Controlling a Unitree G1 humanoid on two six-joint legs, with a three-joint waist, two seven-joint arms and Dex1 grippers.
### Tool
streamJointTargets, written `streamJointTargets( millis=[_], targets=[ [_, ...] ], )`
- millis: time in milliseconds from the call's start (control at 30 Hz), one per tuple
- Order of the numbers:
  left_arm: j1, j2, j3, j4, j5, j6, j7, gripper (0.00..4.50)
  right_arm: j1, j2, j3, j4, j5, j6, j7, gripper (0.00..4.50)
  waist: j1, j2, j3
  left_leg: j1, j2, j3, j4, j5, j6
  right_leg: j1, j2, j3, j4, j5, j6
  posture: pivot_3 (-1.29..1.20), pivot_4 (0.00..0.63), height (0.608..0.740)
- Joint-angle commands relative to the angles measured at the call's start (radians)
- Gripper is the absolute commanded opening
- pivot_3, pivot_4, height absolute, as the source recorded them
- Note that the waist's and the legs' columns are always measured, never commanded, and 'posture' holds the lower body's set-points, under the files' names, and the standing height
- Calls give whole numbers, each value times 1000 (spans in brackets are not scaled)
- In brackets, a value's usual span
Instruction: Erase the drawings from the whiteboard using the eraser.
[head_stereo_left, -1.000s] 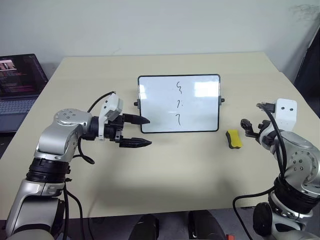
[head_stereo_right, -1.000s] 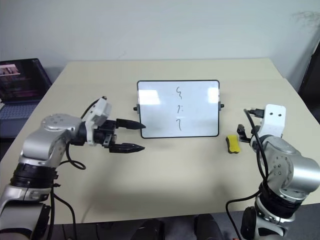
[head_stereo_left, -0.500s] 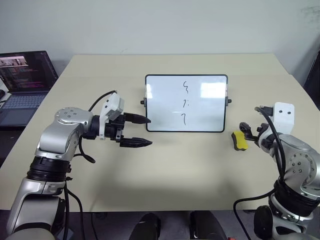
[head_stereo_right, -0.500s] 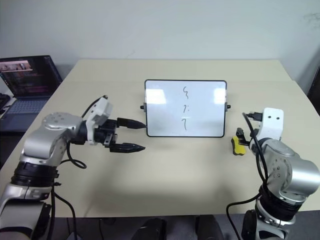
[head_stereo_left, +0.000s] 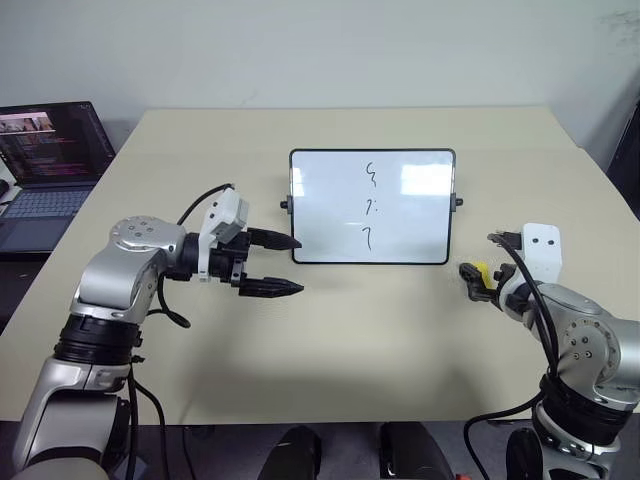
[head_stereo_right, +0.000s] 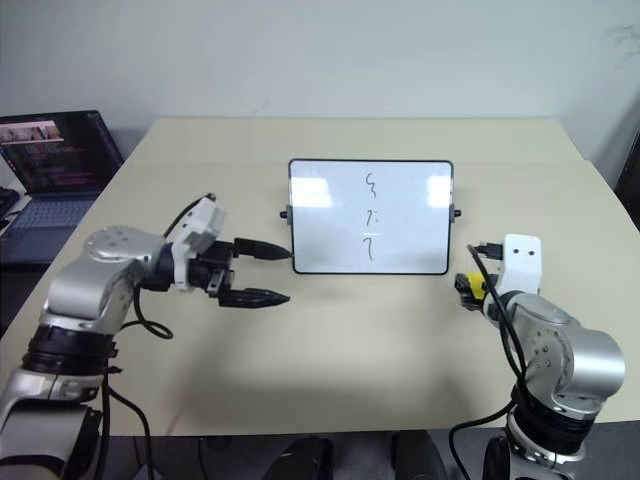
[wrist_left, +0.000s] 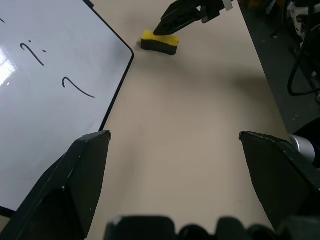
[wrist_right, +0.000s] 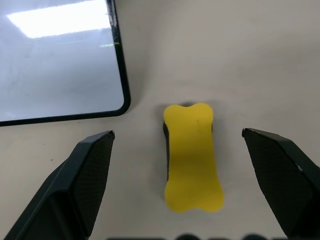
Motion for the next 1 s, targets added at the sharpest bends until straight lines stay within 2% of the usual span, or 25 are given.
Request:
streamJointTargets(
  millis=[33, 1000],
  targets=[
    [2, 20, 27, -26, -8, -13, -12, 4500, -28, -15, 1, -3, 26, 7, -10, 4466, 0, 0, 0, 0, 0, 0, 0, 0, 0, 0, 0, 0, 0, 0, 0, 0, 150, 740],
    [-10, 26, 32, -18, -3, -14, 0, 4500, -56, 5, -21, 133, -45, 7, -18, 4466, 0, 0, 0, 0, 0, 0, 0, 0, 0, 0, 0, 0, 0, 0, 0, 0, 150, 740]
  ],
)
